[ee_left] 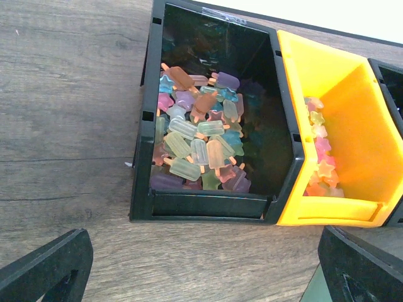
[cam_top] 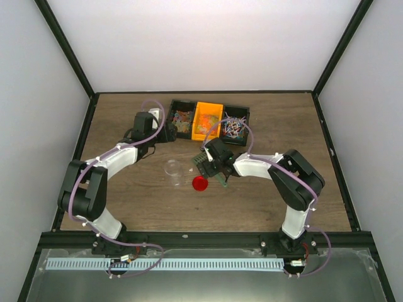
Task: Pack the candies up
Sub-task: Pick up the spatula from the center of the board.
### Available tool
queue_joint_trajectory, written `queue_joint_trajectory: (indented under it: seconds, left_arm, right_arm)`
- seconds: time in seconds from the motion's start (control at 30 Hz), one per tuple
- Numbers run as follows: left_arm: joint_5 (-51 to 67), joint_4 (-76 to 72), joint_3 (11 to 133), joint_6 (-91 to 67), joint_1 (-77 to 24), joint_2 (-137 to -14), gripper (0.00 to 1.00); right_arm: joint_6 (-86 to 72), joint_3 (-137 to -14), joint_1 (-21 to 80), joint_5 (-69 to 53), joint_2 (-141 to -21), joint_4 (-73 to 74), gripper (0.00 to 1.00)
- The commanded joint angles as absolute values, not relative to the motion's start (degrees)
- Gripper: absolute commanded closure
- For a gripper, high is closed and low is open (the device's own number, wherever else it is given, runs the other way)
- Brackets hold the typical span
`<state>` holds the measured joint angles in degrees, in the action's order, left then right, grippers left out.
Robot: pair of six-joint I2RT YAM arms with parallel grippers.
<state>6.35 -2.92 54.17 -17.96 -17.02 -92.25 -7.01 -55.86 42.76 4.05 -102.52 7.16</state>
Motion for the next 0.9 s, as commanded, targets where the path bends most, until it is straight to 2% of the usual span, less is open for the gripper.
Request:
queue_joint_trajectory:
  seconds: [0.0,0.3,0.7,0.87]
  left_arm:
    - [7.03,-3.33,53.43,-17.33,-16.79,-91.13,0.0]
    - [7.37,-3.43,53.79,-17.49,-16.79,-91.84,0.0]
    - [10.55,-2.89,56.4,-17.14,-16.79,-90.58,0.0]
    - [21.89,-4.74,58.14,-12.82,-17.85,-90.07,0.0]
  right_arm:
    - [-5.71,-57.59,41.68,2.08,-104.25,5.84,0.04]
    - [-6.06,-56.72,41.66,3.45,-103.39,6.26,0.26]
    - [-6.5,-54.85,41.42,4.63,-93.45,8.18,0.31]
    - [-7.11,-53.22,39.32,-6.04,-86.98,7.48,0.31]
